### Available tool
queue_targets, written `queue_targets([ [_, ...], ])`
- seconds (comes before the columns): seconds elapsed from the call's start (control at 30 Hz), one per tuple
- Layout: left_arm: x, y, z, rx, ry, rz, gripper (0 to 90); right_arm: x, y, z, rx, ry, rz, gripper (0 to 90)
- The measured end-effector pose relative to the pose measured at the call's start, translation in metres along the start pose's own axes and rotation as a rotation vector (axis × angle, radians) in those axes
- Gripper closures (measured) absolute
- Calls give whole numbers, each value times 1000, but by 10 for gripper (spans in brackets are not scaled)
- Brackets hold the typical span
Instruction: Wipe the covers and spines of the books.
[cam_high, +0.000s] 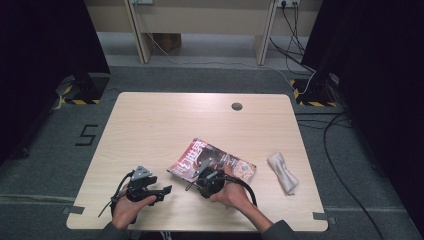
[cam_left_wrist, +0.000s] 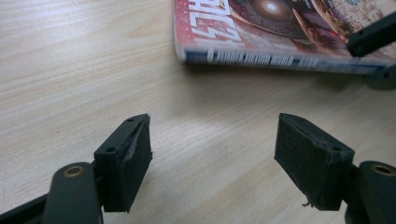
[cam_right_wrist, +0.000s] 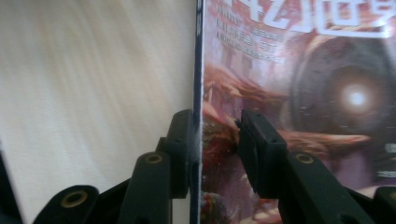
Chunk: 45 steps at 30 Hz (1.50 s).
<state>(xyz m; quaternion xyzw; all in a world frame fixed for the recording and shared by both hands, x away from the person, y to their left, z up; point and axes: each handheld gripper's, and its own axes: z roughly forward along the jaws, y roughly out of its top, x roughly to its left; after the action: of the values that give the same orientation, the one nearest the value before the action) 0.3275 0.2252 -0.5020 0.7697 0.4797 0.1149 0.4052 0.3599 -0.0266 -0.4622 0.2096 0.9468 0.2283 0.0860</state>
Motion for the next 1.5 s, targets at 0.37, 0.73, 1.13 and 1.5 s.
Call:
queue_targets([
  [0.37,-7,-3,3,19,-15,16,266,-10,-13,-1,-47,19,75,665],
  [0.73,-13,-3,6,26,-21,31,269,-50,-35,-8,-152,-78,212,527],
  [1.13,-30,0,19,41,-39,97,339,-105,-71,-6,-157,-187,386,410],
  [1.5,-34,9,35,57,-23,134,387,-117,-82,3,-160,-162,415,360],
])
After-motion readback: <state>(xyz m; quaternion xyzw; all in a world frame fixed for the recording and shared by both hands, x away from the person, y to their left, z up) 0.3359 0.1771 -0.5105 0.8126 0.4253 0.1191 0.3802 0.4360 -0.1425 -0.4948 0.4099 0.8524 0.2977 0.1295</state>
